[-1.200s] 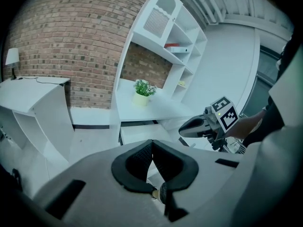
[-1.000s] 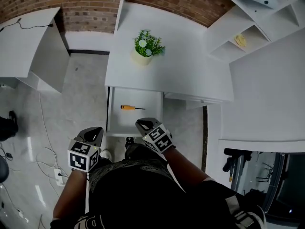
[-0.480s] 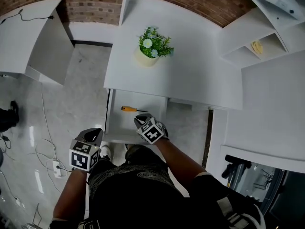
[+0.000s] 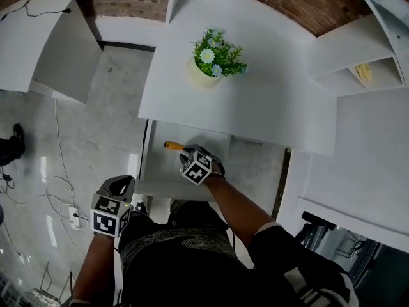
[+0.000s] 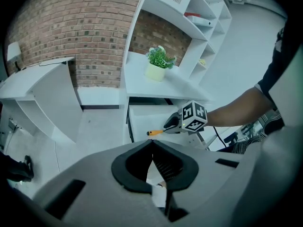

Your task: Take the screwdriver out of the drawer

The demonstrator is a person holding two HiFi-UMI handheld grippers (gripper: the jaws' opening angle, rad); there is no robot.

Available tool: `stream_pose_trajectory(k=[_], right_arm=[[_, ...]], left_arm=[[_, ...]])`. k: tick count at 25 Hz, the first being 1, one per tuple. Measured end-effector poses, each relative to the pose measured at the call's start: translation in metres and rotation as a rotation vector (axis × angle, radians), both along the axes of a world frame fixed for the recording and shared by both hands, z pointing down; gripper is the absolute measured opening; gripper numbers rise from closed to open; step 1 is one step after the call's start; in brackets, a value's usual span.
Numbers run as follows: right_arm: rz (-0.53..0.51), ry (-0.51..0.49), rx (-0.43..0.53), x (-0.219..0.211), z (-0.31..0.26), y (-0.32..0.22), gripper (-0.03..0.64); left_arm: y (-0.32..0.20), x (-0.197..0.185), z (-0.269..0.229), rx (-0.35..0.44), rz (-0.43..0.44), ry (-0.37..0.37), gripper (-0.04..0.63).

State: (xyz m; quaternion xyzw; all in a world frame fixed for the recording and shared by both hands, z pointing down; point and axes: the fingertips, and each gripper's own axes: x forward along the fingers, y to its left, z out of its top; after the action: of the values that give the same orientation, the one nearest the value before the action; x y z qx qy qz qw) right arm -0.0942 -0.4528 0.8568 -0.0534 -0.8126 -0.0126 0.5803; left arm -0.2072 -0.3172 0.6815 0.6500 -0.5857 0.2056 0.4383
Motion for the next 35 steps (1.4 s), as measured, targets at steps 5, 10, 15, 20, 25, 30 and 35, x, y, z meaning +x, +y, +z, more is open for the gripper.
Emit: stream_pose_trajectory(k=[5,10,15,20,25,30,35], right_arm=[[-0.115,0.037,0.048,-0.008,0.022,-0.005,0.081],[-0.207,0.067,0.065,-0.013,0.039,-0.005,0.087],[-0.254,0.080,0.083,-0.019,0.046,-0.004,0.087],[-0.264,0.111,0.095,-0.017,0.056,-0.006,0.087],[-0.292,0.134,0.098,-0.017,0.061,-0.004,0.089],[-0.314,0.165,0.092,-0.017,0.063,-0.003,0.087],[-0.310,0.187,0.085,-0.017,0.064,-0.004,0.087]], left_arm=[[-0.002,0.005,0.014,-0.033,-0.008,0.015,0.017],[-0.005,0.005,0.026,-0.053,-0.025,0.033,0.017],[-0.004,0.007,0.035,-0.074,-0.024,0.041,0.017],[-0.003,0.007,0.040,-0.085,-0.031,0.053,0.017],[-0.001,0.008,0.039,-0.079,-0.033,0.057,0.017],[0.002,0.010,0.038,-0.069,-0.023,0.060,0.017],[0.004,0.011,0.038,-0.053,-0.025,0.068,0.017]])
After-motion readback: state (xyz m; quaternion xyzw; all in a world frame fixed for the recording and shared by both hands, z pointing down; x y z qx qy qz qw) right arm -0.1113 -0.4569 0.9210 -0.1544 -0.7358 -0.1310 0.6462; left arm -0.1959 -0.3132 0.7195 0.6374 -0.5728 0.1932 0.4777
